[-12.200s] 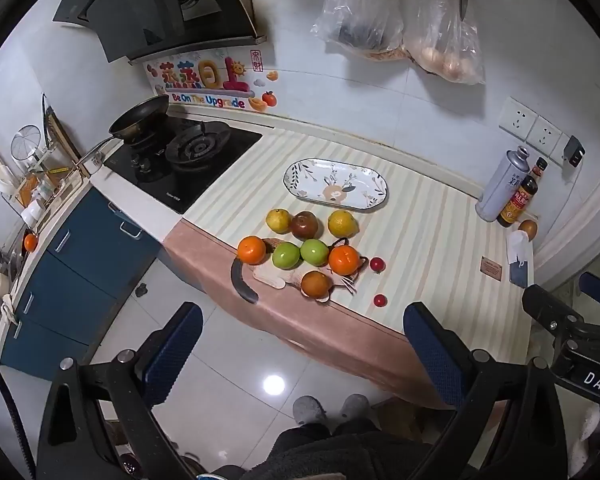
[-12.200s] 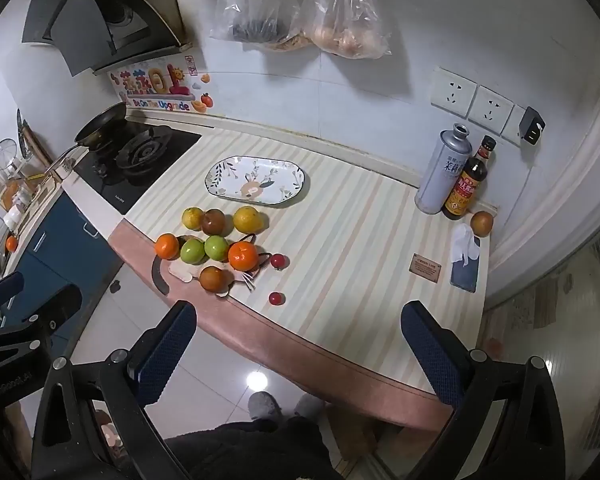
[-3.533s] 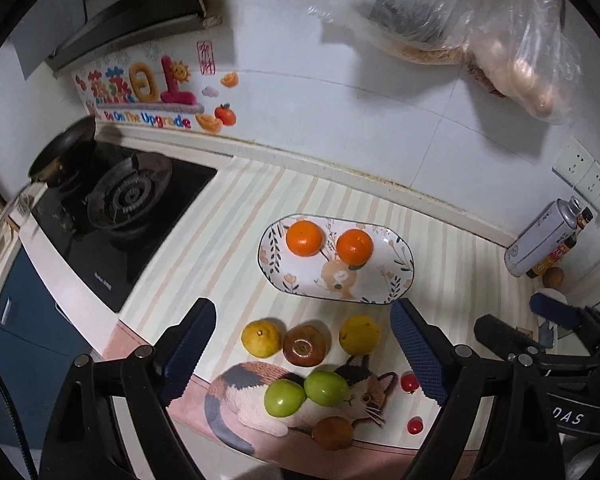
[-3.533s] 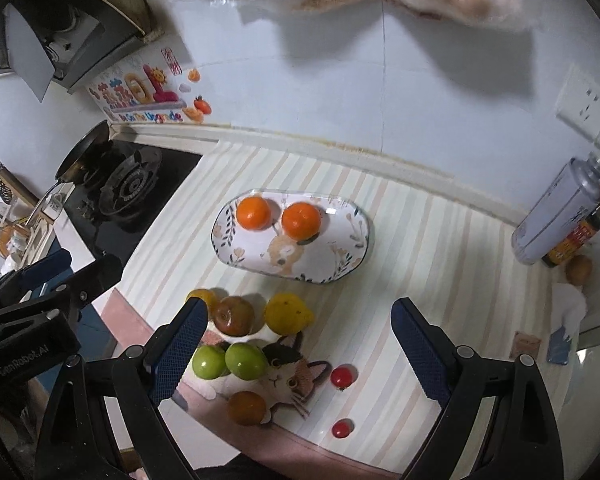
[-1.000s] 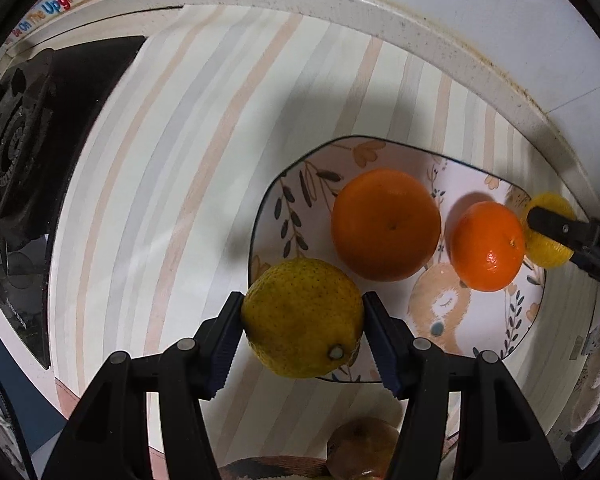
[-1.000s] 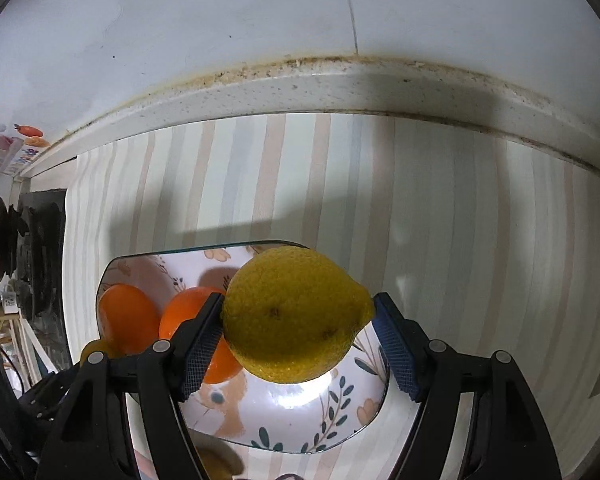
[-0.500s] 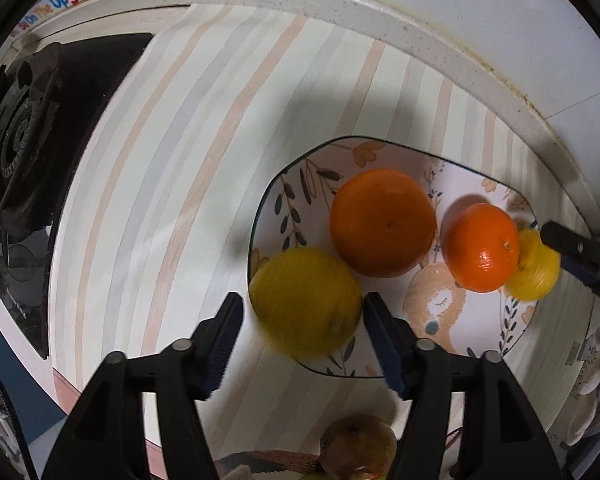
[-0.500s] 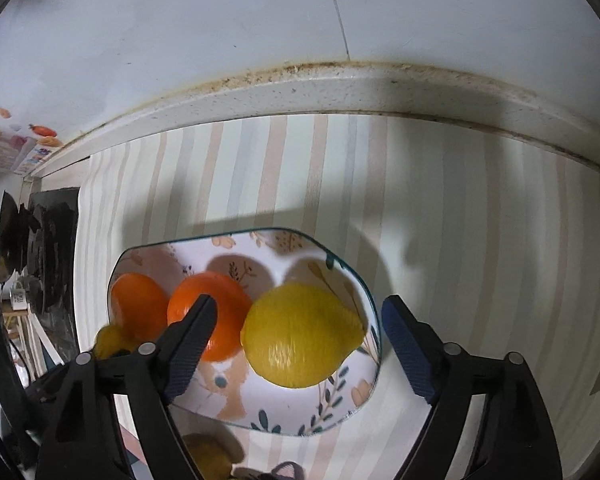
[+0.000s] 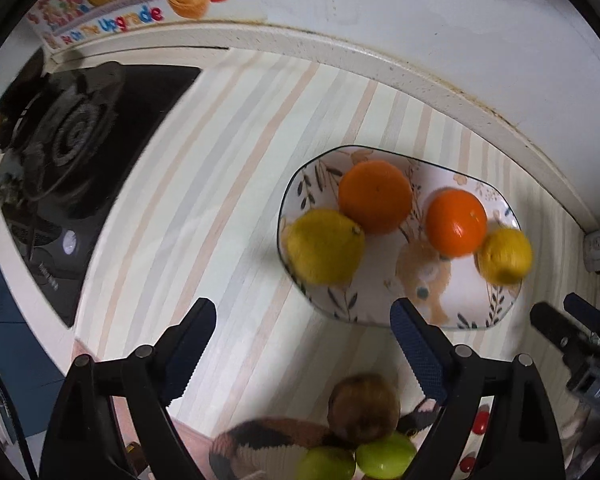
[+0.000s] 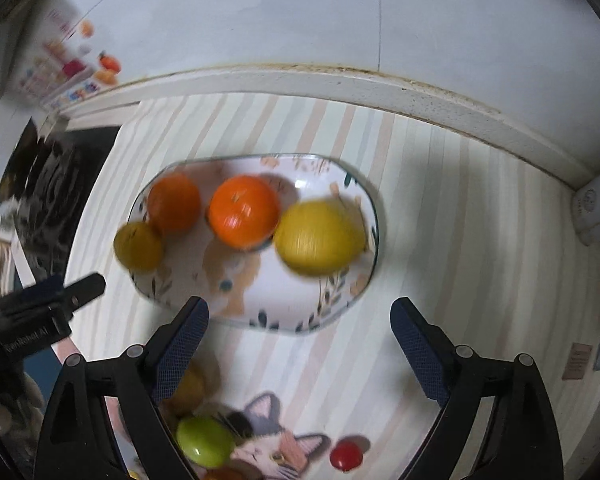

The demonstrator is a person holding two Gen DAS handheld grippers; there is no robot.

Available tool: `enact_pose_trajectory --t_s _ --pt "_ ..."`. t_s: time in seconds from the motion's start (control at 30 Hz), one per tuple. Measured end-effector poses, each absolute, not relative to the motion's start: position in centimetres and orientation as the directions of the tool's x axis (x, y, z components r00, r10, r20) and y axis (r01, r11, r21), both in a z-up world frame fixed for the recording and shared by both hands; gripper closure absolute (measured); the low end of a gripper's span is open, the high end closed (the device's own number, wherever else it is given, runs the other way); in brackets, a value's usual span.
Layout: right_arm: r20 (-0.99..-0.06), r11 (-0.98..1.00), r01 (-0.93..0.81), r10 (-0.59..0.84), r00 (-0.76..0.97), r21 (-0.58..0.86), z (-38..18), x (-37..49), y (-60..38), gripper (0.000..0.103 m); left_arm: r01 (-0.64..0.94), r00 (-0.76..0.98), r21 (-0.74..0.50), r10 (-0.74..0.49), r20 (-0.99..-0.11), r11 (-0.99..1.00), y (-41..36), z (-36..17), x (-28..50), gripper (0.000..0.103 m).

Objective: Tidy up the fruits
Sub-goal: 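Place both lemons on the plate beside the oranges and release, then move both tools back over the remaining fruit on the mat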

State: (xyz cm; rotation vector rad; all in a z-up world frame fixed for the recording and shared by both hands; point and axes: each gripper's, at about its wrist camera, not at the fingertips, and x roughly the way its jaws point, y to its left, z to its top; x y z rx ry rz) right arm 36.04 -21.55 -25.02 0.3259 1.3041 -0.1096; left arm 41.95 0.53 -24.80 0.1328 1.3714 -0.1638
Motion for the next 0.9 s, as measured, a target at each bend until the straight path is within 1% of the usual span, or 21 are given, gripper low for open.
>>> enact_pose_trajectory --t_s 0.13,0.23,0.57,0.7,0.9 --pt "-0.952 0.961 0.229 0.082 0.294 0.154 -23.2 33.4 -20.8 0.008 0.181 0.265 0.021 -0.029 -0.964 0.983 0.9 -22.3 38.8 0.014" --pt "-0.940 0.969 0.208 0.059 0.336 0.135 -20.8 31.4 -20.5 0.008 0.191 0.323 0.054 -0.011 -0.946 0.980 0.7 -20.2 36.4 0.014" --pt "-0.894 0.981 0.154 0.035 0.447 0.115 -12.1 24.8 -20.3 0.008 0.204 0.446 0.024 -0.071 -0.892 0.979 -0.2 -12.8 29.7 0.014" --pt "-0.880 0.982 0.140 0.045 0.473 0.126 -9.9 22.5 -20.4 0.008 0.219 0.483 0.019 -0.091 -0.871 0.976 -0.7 -10.1 27.1 0.014" --pt "-0.857 0.983 0.113 0.064 0.512 0.141 -7.0 19.4 -20.5 0.009 0.221 0.516 0.005 -0.112 -0.849 0.975 -0.8 -7.5 24.2 0.014"
